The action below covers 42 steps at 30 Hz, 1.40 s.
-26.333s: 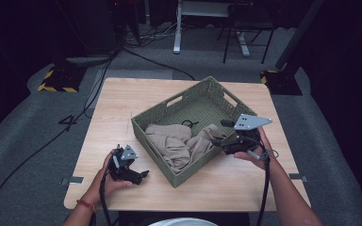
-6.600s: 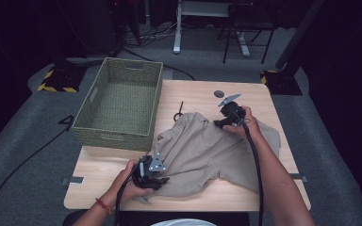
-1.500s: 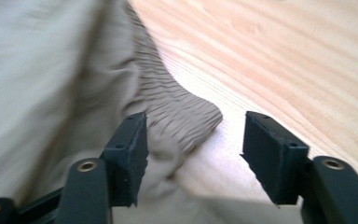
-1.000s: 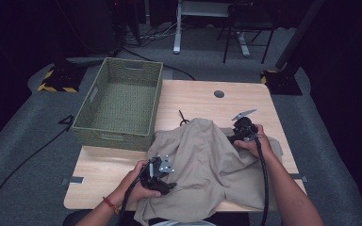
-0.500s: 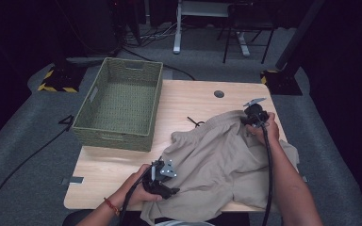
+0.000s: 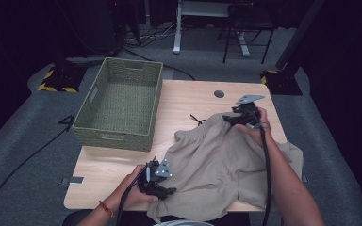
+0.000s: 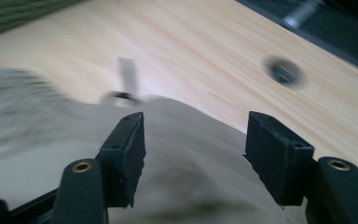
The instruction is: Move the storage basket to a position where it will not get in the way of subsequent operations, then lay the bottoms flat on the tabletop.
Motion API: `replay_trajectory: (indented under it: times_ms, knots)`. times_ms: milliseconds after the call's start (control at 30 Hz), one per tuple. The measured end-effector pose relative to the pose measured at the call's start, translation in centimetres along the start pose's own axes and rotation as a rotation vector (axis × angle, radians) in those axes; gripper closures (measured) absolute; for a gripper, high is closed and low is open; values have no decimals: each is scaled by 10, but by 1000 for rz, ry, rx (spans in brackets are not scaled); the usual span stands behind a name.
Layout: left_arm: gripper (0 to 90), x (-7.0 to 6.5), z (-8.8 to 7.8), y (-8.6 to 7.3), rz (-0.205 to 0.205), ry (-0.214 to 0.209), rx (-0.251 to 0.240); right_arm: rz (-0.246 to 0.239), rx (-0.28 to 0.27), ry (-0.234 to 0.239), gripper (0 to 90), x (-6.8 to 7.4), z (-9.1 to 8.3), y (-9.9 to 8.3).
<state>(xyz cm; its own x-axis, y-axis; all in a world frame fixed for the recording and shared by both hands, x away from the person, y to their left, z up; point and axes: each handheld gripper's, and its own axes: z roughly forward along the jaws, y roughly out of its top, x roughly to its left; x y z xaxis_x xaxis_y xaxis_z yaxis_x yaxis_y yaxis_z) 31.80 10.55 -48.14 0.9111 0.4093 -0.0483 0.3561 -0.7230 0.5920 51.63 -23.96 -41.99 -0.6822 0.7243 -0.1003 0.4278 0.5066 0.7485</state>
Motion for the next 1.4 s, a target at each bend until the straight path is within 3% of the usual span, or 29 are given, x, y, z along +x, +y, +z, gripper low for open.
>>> replay_trajectory:
  times_ms: [33,67,200,267,333,367,533,667,733,767,833,900,933,967,1067,1100,1233,1300,1400]
  knots:
    - [354,0,1,0,11,4,5,-54,-3,39,377,16,2,7]
    - [352,-1,2,-1,6,9,5,-112,2,125,374,37,6,15]
    - [347,1,5,-1,14,7,3,-216,56,284,357,87,30,29]
    - [346,2,6,-1,9,8,0,-255,102,315,331,102,46,30]
    - [341,3,6,-2,0,11,-3,-264,126,327,324,106,53,29]
    - [339,4,6,-2,5,10,-3,-268,175,345,300,110,69,27]
    - [330,6,8,-2,15,18,-16,-296,252,321,296,113,91,21]
    - [320,5,9,-2,15,35,-16,-300,246,275,443,111,94,23]
    - [316,5,10,-1,20,39,-19,-310,250,265,469,110,95,24]
    - [311,4,10,0,21,49,-22,-309,252,222,532,109,95,26]
    - [310,3,8,0,20,56,-22,-297,253,199,552,107,96,28]
    - [312,4,8,0,21,48,-30,-284,250,185,548,105,97,29]
    - [323,5,7,0,24,48,-25,-226,236,180,481,98,97,31]
    - [323,6,6,-1,20,46,-27,-226,236,180,481,98,97,31]
    - [358,9,5,-3,12,33,-30,-146,150,274,424,85,86,37]
    - [365,9,4,-3,11,33,-24,-88,113,311,392,78,81,41]
    - [390,8,1,-7,17,26,-17,-88,86,262,377,69,76,48]
    - [391,8,-2,-10,9,25,-13,-85,116,219,374,67,81,46]
    - [391,7,-3,-12,11,17,-13,-132,199,209,377,69,94,37]
